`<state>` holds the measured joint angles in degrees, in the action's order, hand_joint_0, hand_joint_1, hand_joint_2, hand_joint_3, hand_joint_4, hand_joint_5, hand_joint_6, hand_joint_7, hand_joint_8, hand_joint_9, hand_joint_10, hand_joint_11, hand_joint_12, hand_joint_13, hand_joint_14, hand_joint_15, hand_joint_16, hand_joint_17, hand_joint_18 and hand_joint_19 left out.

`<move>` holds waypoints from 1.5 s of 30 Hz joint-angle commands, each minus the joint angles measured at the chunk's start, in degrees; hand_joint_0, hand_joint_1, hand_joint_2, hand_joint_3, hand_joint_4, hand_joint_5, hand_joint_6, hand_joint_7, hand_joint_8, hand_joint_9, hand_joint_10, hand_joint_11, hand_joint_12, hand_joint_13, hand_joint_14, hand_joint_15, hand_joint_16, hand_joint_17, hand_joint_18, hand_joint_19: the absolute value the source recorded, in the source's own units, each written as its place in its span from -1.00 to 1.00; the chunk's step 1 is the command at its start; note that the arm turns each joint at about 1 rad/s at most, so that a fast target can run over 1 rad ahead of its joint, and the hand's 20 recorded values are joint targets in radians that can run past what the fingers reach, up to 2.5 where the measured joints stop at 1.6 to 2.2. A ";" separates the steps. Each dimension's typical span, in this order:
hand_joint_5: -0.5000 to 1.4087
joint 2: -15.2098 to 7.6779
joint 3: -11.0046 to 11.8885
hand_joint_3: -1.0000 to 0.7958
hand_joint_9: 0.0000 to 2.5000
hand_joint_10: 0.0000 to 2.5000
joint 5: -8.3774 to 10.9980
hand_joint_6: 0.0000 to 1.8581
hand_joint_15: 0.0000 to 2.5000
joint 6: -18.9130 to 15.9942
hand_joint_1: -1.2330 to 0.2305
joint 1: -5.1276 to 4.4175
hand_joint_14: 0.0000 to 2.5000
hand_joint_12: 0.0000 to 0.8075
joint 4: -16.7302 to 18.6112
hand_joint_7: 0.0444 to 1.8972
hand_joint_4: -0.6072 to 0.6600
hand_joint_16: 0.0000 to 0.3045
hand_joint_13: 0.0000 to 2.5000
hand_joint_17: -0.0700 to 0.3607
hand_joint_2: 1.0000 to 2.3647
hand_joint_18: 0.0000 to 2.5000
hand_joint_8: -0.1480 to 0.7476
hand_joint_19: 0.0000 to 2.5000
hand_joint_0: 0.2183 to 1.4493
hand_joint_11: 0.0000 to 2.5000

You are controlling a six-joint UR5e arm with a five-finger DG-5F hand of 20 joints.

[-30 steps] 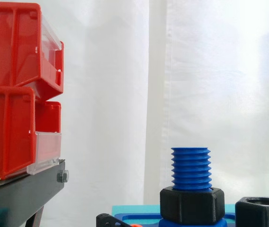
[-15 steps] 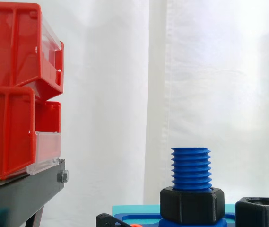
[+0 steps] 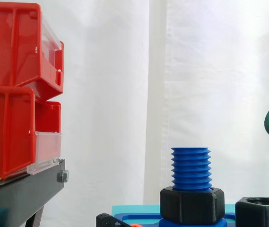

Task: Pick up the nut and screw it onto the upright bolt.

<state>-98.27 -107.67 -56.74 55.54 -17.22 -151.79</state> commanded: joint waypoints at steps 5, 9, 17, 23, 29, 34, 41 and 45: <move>-0.73 -1.67 0.18 -0.44 -0.66 -1.00 5.06 -0.46 -1.00 10.29 -0.27 -1.14 -1.00 -0.12 5.36 -0.35 0.25 -0.68 -0.75 -0.17 -1.00 -0.79 -0.08 -0.88 -0.52 -1.00; -0.73 -4.22 0.36 -0.44 -0.66 -1.00 6.29 -0.46 -1.00 13.10 -0.27 -1.76 -1.00 -0.13 9.06 -0.35 0.25 -0.68 -0.72 -0.17 -1.00 -0.78 -0.07 -0.87 -0.52 -1.00; -0.72 -8.17 3.08 -0.44 -0.65 -1.00 11.47 -0.46 -0.99 13.71 -0.27 -3.17 -1.00 -0.13 10.81 -0.35 0.25 -0.68 -0.71 -0.17 -1.00 -0.76 -0.07 -0.86 -0.52 -1.00; -0.74 -8.79 3.08 -0.44 -0.69 -1.00 13.06 -0.46 -1.00 17.14 -0.32 -4.31 -1.00 -0.10 13.80 -0.35 0.23 -0.67 -0.74 -0.15 -1.00 -0.78 -0.09 -0.86 -0.56 -1.00; -0.75 -12.74 3.87 -0.44 -0.71 -1.00 13.93 -0.46 -1.00 16.09 -0.35 -5.36 -1.00 -0.06 16.88 -0.35 0.25 -0.65 -0.76 -0.11 -1.00 -0.78 -0.06 -0.86 -0.62 -1.00; -0.75 -12.74 4.49 -0.44 -0.75 -1.00 14.46 -0.46 -1.00 16.26 -0.32 -5.98 -1.00 -0.01 16.35 -0.34 0.29 -0.62 -0.77 -0.07 -1.00 -0.77 -0.03 -0.87 -0.68 -1.00; -0.75 -13.62 4.84 -0.44 -0.77 -1.00 16.57 -0.46 -1.00 15.82 -0.33 -6.86 -1.00 0.03 16.61 -0.33 0.31 -0.60 -0.77 -0.03 -1.00 -0.76 0.00 -0.87 -0.73 -1.00; -0.75 -13.62 4.84 -0.44 -0.77 -1.00 17.27 -0.46 -1.00 15.82 -0.35 -7.12 -1.00 0.04 16.53 -0.33 0.31 -0.59 -0.77 -0.03 -1.00 -0.75 0.00 -0.87 -0.73 -1.00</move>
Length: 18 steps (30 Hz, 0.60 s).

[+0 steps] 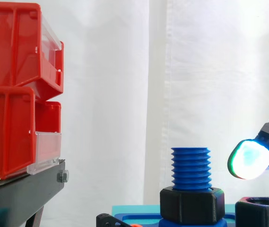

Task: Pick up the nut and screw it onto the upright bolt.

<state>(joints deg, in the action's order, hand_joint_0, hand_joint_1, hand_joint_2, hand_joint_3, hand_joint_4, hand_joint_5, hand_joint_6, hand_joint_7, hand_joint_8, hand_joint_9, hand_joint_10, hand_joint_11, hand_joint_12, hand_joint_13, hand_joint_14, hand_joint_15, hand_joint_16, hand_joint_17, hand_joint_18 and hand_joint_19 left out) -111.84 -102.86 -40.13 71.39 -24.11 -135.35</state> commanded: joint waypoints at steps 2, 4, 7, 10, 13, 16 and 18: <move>-0.75 -0.04 0.03 -0.44 -0.78 -1.00 1.19 -0.46 -1.00 -0.03 -0.35 -0.50 -1.00 0.04 0.26 -0.33 0.32 -0.59 -0.77 -0.03 -1.00 -0.75 0.00 -0.87 -0.73 -1.00; -0.75 -0.92 0.73 -0.44 -0.77 -1.00 2.33 -0.46 -1.00 0.15 -0.37 -0.77 -1.00 0.03 0.00 -0.33 0.32 -0.59 -0.78 -0.03 -1.00 -0.75 0.00 -0.86 -0.73 -1.00; -0.75 -1.01 0.82 -0.44 -0.77 -1.00 3.83 -0.46 -1.00 0.15 -0.36 -1.21 -1.00 0.03 0.08 -0.32 0.32 -0.59 -0.78 -0.03 -1.00 -0.75 0.00 -0.86 -0.72 -1.00; -0.75 -1.01 0.82 -0.44 -0.77 -1.00 4.09 -0.46 -1.00 0.24 -0.36 -1.38 -1.00 0.03 -0.18 -0.32 0.33 -0.60 -0.77 -0.03 -1.00 -0.74 0.00 -0.86 -0.72 -1.00; -0.74 -1.09 1.08 -0.44 -0.77 -1.00 4.88 -0.46 -1.00 0.94 -0.36 -1.56 -1.00 0.03 0.35 -0.32 0.33 -0.60 -0.77 -0.03 -1.00 -0.74 0.00 -0.86 -0.71 -1.00; -0.74 -2.41 2.58 -0.44 -0.76 -1.00 6.11 -0.46 -1.00 2.35 -0.36 -1.56 -1.00 0.03 0.00 -0.32 0.33 -0.60 -0.77 -0.03 -1.00 -0.74 0.00 -0.86 -0.71 -1.00; -0.74 -2.76 3.72 -0.44 -0.76 -1.00 6.82 -0.46 -1.00 2.61 -0.36 -1.65 -1.00 0.03 -0.71 -0.31 0.33 -0.60 -0.77 -0.03 -1.00 -0.74 0.00 -0.86 -0.71 -1.00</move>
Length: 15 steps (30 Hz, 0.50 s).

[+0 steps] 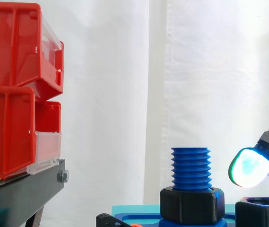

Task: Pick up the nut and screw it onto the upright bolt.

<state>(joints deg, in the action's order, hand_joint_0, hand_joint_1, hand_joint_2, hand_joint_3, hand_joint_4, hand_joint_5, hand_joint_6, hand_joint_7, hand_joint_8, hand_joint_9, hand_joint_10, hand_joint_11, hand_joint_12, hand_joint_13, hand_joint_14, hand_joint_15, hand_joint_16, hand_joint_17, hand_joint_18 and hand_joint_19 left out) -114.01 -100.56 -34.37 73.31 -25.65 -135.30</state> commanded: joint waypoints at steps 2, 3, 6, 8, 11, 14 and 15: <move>-0.74 -0.60 1.95 -0.44 -0.76 -1.00 1.41 -0.46 -1.00 0.70 -0.36 -0.19 -1.00 0.02 -1.46 -0.31 0.34 -0.60 -0.77 -0.03 -1.00 -0.74 0.00 -0.86 -0.71 -1.00; -0.74 -0.60 2.21 -0.44 -0.76 -1.00 1.68 -0.46 -1.00 0.70 -0.36 -0.19 -1.00 0.02 -1.81 -0.31 0.34 -0.60 -0.77 -0.03 -1.00 -0.74 0.00 -0.85 -0.71 -1.00; -0.74 -1.92 2.56 -0.44 -0.76 -1.00 2.55 -0.46 -1.00 0.61 -0.37 -0.28 -1.00 0.02 -1.63 -0.30 0.34 -0.60 -0.77 -0.03 -1.00 -0.74 0.00 -0.86 -0.71 -1.00; -0.74 -2.53 3.00 -0.44 -0.76 -1.00 2.91 -0.46 -0.99 0.52 -0.37 -0.28 -1.00 0.02 -1.46 -0.30 0.34 -0.60 -0.77 -0.03 -1.00 -0.74 0.00 -0.85 -0.71 -1.00; -0.74 -2.53 3.26 -0.44 -0.76 -1.00 3.08 -0.46 -1.00 0.61 -0.37 -0.45 -1.00 0.02 -1.10 -0.30 0.34 -0.60 -0.77 -0.04 -1.00 -0.74 0.00 -0.85 -0.70 -1.00; -0.74 -2.53 3.44 -0.44 -0.76 -1.00 3.08 -0.46 -1.00 0.70 -0.36 -0.63 -1.00 0.02 -1.98 -0.30 0.34 -0.60 -0.76 -0.04 -1.00 -0.74 0.00 -0.85 -0.70 -1.00; -0.74 -2.53 3.44 -0.44 -0.76 -1.00 3.08 -0.46 -1.00 0.70 -0.37 -0.63 -1.00 0.02 -1.81 -0.29 0.34 -0.60 -0.76 -0.04 -1.00 -0.73 0.00 -0.85 -0.70 -1.00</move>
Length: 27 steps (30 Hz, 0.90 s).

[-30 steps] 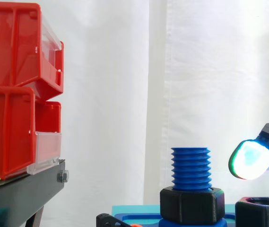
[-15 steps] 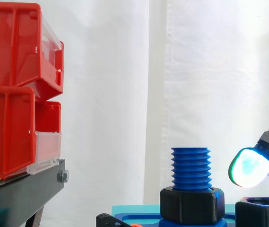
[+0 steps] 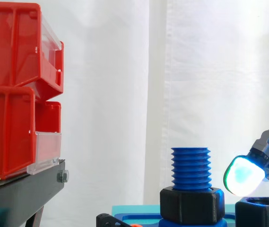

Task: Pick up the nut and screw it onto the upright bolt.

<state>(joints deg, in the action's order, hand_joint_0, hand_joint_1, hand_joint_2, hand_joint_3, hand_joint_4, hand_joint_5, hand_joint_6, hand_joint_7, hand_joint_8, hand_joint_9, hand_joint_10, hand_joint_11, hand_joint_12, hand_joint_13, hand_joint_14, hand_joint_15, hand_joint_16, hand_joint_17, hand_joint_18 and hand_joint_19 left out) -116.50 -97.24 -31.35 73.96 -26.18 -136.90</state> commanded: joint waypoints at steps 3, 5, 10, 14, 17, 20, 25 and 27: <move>-0.74 -0.74 0.21 -0.44 -0.76 -1.00 -0.03 -0.46 -1.00 0.04 -0.36 -0.37 -1.00 0.02 0.32 -0.30 0.34 -0.60 -0.76 -0.04 -1.00 -0.73 0.00 -0.85 -0.70 -1.00; -0.74 -1.01 0.21 -0.44 -0.76 -1.00 0.06 -0.46 -1.00 -0.05 -0.36 -0.45 -1.00 0.02 1.02 -0.29 0.34 -0.60 -0.76 -0.04 -1.00 -0.73 0.00 -0.85 -0.70 -1.00; -0.74 -1.01 0.21 -0.44 -0.76 -1.00 -0.03 -0.46 -1.00 0.22 -0.36 -0.54 -1.00 0.02 1.11 -0.29 0.34 -0.60 -0.76 -0.03 -1.00 -0.73 0.00 -0.85 -0.70 -1.00; -0.74 -2.15 0.74 -0.44 -0.76 -1.00 -0.03 -0.46 -1.00 0.39 -0.36 -0.72 -1.00 0.02 1.46 -0.29 0.34 -0.60 -0.76 -0.03 -1.00 -0.73 0.00 -0.85 -0.70 -1.00; -0.74 -2.15 0.91 -0.44 -0.76 -1.00 -0.03 -0.46 -1.00 0.39 -0.36 -0.63 -1.00 0.02 1.46 -0.29 0.34 -0.60 -0.76 -0.03 -1.00 -0.73 0.00 -0.85 -0.70 -1.00; -0.74 -2.15 0.91 -0.44 -0.76 -1.00 -0.03 -0.46 -1.00 0.57 -0.37 -0.72 -1.00 0.02 1.29 -0.29 0.34 -0.60 -0.76 -0.03 -1.00 -0.73 0.00 -0.85 -0.70 -1.00; -0.71 -2.15 0.91 -0.44 -0.72 -1.00 -0.12 -0.46 -0.99 0.83 -0.38 -0.72 -1.00 -0.03 1.73 -0.17 0.39 -0.62 -0.72 -0.07 -1.00 -0.69 -0.01 -0.83 -0.66 -1.00; -0.69 -2.06 0.91 -0.44 -0.68 -1.00 -0.12 -0.46 -0.97 0.74 -0.37 -0.72 -1.00 -0.07 1.29 -0.09 0.41 -0.65 -0.69 -0.12 -1.00 -0.65 -0.03 -0.81 -0.58 -1.00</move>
<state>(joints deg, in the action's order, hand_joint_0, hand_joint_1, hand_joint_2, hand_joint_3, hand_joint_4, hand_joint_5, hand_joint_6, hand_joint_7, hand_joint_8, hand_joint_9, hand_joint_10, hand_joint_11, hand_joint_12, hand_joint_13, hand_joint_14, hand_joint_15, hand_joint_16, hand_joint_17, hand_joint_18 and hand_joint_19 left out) -118.63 -96.29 -31.45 74.70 -26.87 -135.36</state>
